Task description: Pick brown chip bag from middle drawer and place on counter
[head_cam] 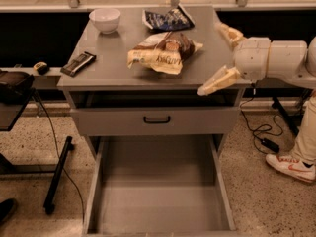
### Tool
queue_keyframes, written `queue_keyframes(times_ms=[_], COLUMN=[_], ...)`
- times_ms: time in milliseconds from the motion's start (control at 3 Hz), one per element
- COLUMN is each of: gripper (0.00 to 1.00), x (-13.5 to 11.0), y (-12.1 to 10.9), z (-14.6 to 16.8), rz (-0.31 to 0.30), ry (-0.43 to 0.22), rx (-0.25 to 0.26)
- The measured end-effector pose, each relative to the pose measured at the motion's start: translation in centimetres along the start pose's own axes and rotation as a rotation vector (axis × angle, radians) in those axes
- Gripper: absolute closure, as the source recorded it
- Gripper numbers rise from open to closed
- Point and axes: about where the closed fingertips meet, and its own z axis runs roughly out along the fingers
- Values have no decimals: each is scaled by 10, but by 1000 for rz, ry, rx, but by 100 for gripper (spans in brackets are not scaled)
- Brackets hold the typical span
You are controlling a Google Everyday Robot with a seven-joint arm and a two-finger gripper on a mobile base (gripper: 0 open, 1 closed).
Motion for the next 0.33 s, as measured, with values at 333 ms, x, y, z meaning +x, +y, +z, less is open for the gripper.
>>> queue_keyframes(times_ms=[333], gripper=[0], x=[-3], y=[-1], z=[-6], rz=[-2], ry=[7], rx=[5])
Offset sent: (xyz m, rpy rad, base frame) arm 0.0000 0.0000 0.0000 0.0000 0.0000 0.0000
